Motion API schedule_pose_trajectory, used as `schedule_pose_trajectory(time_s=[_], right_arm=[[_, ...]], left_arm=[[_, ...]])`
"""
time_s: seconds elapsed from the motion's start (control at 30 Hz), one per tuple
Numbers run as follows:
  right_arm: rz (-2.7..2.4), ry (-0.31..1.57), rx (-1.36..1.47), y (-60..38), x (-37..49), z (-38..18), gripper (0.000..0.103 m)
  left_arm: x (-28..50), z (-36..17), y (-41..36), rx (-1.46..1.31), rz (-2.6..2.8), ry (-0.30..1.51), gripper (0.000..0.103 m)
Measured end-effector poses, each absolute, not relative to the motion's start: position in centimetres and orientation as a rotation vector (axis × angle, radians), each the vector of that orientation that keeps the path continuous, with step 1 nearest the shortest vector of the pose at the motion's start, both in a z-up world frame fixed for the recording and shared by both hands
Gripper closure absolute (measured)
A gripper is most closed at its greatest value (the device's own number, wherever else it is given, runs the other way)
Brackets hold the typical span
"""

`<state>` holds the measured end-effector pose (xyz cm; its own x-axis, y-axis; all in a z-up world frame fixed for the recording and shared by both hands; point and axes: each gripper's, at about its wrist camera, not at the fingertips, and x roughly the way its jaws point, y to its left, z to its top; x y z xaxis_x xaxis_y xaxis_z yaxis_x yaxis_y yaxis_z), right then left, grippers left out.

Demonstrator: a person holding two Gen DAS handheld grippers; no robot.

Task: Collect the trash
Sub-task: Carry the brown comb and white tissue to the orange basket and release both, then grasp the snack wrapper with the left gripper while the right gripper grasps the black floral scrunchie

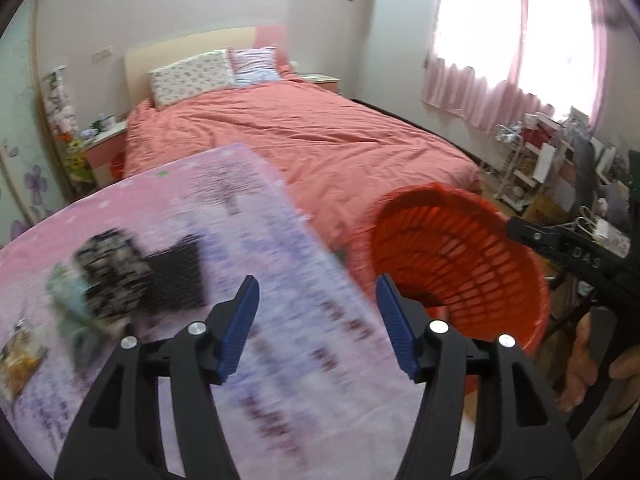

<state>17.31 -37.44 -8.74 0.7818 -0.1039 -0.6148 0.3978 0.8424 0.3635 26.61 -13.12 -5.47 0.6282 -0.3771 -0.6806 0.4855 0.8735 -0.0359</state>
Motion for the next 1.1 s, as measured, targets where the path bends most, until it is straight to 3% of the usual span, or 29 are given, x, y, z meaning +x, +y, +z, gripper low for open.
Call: schedule_pose_trajectory(time_s=[0.47, 0.63, 0.83, 1.0, 1.1], right_arm=[[-0.136, 0.731, 0.369, -28.1, 18.5, -9.3, 0.036], [-0.081, 0.764, 0.314, -25.0, 19.3, -9.6, 0.036], [-0.036, 0.8, 0.293, -21.6, 20.3, -10.3, 0.036], [-0.01, 0.824, 0.263, -19.7, 21.0, -10.7, 0.036], [0.006, 0.832, 0.254, -18.7, 21.4, -10.9, 0.036]], left_arm=[[26.4, -7.4, 4.3, 0.112, -0.168, 0.793, 0.036], [27.7, -7.2, 11.6, 0.129, -0.001, 0.773, 0.024], [30.5, -8.1, 17.0, 0.154, 0.057, 0.814, 0.015], [32.5, -9.8, 18.2, 0.135, -0.014, 0.913, 0.015], [33.3, -9.7, 18.7, 0.047, -0.049, 0.926, 0.033]])
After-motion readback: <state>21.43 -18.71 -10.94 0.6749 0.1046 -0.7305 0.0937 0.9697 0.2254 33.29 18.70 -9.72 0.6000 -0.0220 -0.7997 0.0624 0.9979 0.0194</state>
